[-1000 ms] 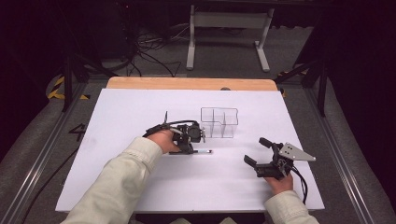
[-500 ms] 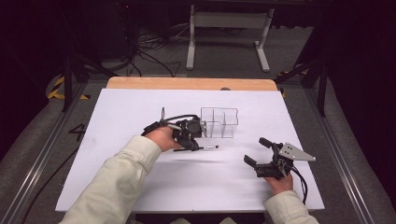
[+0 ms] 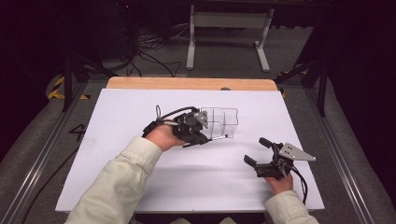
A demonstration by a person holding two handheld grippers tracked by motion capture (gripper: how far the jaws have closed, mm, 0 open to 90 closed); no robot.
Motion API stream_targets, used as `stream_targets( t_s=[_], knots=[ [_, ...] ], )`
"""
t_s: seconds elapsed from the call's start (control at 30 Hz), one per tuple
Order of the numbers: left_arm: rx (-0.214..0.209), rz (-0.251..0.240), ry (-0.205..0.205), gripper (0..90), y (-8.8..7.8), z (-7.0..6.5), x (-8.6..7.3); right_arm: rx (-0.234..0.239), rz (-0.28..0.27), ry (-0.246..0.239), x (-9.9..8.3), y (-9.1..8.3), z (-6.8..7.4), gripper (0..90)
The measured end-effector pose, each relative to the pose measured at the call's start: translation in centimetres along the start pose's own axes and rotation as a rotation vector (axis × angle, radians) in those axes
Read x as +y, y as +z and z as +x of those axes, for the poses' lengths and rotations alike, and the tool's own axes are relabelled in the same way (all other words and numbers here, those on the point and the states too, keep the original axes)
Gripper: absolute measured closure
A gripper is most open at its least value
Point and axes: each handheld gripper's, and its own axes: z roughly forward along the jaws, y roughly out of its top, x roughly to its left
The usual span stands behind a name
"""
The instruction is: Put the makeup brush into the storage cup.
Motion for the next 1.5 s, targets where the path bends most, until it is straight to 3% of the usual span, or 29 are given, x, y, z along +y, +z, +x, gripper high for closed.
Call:
stream_targets(
  t_s=[0.3, 0.67, 1.13, 1.3, 1.33, 1.37, 1.5],
  knots=[
    [0.025, -0.075, -0.046, 83.1, -0.4, 0.2, 0.2, 0.000, 0.001, 0.001, 0.0, 0.0, 0.0, 0.0],
    [0.097, -0.250, -0.082, 83.1, -1.0, 0.2, 0.4, 0.003, 0.000, 0.000, 0.0, 0.0, 0.0, 0.0],
    [0.149, -0.409, -0.126, 83.1, -1.0, 0.3, 0.5, 0.006, 0.000, 0.001, 0.0, 0.0, 0.0, 0.0],
    [0.165, -0.502, -0.159, 83.1, -1.3, 0.7, 0.4, 0.009, -0.001, 0.002, 0.0, 0.0, 0.0, 0.0],
    [0.165, -0.502, -0.159, 83.1, -1.3, 0.7, 0.4, 0.009, -0.002, 0.002, 0.0, 0.0, 0.0, 0.0],
    [0.172, -0.536, -0.168, 83.1, -1.3, 0.7, 0.4, 0.011, -0.002, 0.003, 0.0, 0.0, 0.0, 0.0],
    [0.186, -0.574, -0.166, 83.1, -1.2, 0.8, 0.4, 0.011, -0.002, 0.005, 0.0, 0.0, 0.0, 0.0]
  ],
)
